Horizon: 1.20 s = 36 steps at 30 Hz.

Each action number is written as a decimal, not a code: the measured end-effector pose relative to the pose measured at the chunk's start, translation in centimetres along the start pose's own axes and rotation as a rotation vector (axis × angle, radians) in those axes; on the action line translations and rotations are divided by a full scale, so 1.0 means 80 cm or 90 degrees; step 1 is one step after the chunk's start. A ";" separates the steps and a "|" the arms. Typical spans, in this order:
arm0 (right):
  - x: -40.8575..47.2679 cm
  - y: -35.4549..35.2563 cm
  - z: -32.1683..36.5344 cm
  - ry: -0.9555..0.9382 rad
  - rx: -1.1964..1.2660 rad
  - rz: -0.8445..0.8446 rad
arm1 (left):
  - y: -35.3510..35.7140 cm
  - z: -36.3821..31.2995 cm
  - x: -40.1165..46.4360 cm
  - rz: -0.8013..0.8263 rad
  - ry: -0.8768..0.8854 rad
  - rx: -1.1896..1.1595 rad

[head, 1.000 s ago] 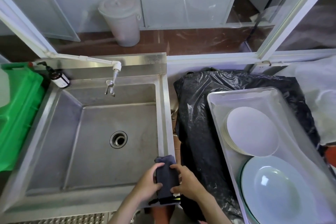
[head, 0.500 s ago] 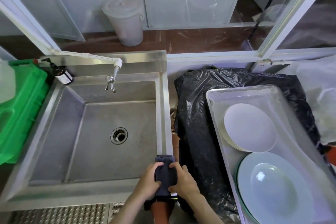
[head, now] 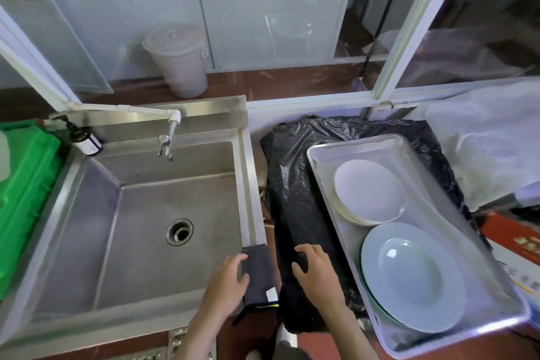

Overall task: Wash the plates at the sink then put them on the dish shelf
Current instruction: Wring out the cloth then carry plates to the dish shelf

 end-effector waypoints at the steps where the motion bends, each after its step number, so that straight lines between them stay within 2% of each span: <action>1: -0.013 -0.006 -0.002 0.012 -0.023 -0.024 | 0.001 -0.007 -0.004 0.001 0.016 0.008; 5: -0.066 -0.021 -0.022 0.055 -0.054 -0.101 | 0.015 -0.037 -0.016 0.005 0.089 0.040; 11: -0.132 -0.035 -0.077 0.142 -0.088 -0.116 | 0.053 -0.079 -0.024 0.041 0.148 0.075; 18: -0.158 -0.074 -0.128 0.215 -0.069 -0.162 | 0.097 -0.142 -0.023 0.065 0.197 0.140; 25: -0.147 -0.122 -0.217 0.210 -0.059 -0.180 | 0.158 -0.219 0.014 0.074 0.190 0.174; 29: -0.125 -0.169 -0.277 0.211 -0.031 -0.187 | 0.191 -0.266 0.039 0.052 0.164 0.122; 36: -0.102 -0.209 -0.341 0.203 0.026 -0.093 | 0.235 -0.317 0.076 0.045 0.069 0.026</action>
Point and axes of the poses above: each hand's wrist, its own x-axis towards the middle knuckle, its own y-axis out of the palm, z = x × y, the point moved 2 cm from there along x, towards the middle knuckle, and after that the axes turned 9 degrees about z, right-handed, at the moved point
